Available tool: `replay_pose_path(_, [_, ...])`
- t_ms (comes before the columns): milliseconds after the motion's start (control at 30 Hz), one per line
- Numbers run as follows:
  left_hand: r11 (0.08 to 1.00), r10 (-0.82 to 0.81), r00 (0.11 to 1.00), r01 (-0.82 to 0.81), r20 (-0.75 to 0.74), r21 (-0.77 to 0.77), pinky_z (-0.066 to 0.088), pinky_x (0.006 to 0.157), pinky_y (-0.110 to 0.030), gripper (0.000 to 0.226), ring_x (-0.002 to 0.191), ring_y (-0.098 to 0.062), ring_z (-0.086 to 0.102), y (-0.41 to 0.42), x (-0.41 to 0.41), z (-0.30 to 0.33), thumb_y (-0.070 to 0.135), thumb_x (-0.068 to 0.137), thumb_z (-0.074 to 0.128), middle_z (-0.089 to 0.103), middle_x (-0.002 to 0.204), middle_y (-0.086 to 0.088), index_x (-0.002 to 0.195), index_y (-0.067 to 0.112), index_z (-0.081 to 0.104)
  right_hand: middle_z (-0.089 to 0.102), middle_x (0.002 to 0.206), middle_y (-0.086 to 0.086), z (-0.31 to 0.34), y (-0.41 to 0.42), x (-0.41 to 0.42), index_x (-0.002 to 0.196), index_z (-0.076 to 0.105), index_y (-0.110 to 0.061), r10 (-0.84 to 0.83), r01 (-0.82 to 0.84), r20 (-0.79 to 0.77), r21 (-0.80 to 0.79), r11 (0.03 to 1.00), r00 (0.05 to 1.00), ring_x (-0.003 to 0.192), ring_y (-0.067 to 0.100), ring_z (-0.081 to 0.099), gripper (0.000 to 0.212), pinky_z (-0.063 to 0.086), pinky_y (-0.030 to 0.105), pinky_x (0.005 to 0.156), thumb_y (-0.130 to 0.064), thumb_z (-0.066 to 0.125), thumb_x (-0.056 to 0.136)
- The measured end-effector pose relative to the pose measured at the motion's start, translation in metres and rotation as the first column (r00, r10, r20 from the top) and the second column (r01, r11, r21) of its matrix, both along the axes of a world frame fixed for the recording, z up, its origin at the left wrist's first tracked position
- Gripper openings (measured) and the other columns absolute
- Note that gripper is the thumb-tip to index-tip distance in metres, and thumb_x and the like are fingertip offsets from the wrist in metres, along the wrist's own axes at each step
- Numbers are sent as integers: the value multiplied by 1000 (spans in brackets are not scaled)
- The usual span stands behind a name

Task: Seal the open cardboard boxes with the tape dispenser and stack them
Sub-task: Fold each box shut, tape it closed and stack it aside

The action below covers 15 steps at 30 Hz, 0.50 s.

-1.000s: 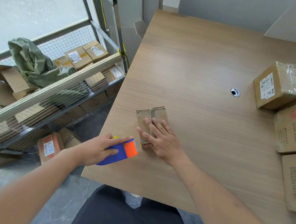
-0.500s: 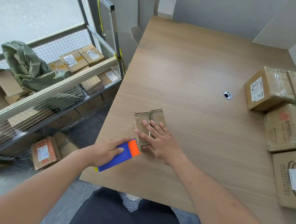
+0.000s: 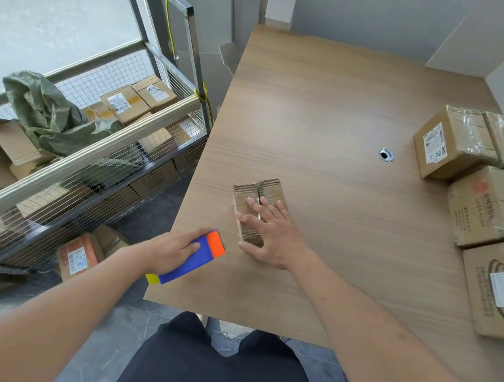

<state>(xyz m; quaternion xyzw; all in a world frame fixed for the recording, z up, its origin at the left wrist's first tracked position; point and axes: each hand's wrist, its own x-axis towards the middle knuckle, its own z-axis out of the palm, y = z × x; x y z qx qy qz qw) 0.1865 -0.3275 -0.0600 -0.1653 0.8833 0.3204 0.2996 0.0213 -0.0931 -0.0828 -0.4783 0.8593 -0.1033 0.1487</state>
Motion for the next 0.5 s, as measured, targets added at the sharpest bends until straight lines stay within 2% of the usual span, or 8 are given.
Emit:
replay_pose_path(67, [1000,-2,999,2,-33,6,37,84,-35,51,101,-18,57,0,-4,5,33,110,34,59,116,2,157,50,22,20,168,-12,0,-7,10,146,39,-49,-79,79,-4,-20,997,997,157,19,11,62,-1,47,127,-70,50,88])
replay_pose_path(167, [1000,-1,995,2,-99,11,45,89,-39,52,98,-24,59,-1,-7,11,31,109,35,61,110,-6,155,52,23,37,161,-6,-4,-20,25,138,52,-34,-177,172,-50,-90,981,983,154,26,24,55,7,53,126,-47,64,85])
replay_pose_path(267, [998,41,986,-34,-161,44,44,78,-28,52,90,-19,59,-4,-3,16,34,109,36,58,104,-6,148,65,20,39,159,-4,-8,-27,33,140,47,-28,-242,236,-47,-108,966,969,154,26,22,60,4,51,127,-39,64,83])
replay_pose_path(333, [996,64,977,-50,-204,74,41,76,-28,54,90,-17,58,-5,-1,18,38,109,37,54,105,-2,142,75,17,35,162,-4,-8,-27,32,151,36,-25,-245,241,-32,-104,965,969,156,25,18,72,-1,47,127,-37,62,85])
replay_pose_path(400, [994,72,966,-48,-248,100,41,75,-28,56,89,-17,57,-5,0,20,38,109,38,52,105,0,141,77,16,32,164,-6,-5,-22,28,158,30,-26,-205,201,-26,-92,975,979,156,24,15,78,-6,44,126,-28,60,86])
replay_pose_path(500, [992,73,953,-38,-296,122,42,74,-29,58,88,-18,58,-7,-2,26,37,109,41,52,106,-1,141,78,16,41,158,-7,7,-11,20,152,41,-24,-137,133,-79,-58,989,987,153,26,24,77,-5,43,127,-1,58,80])
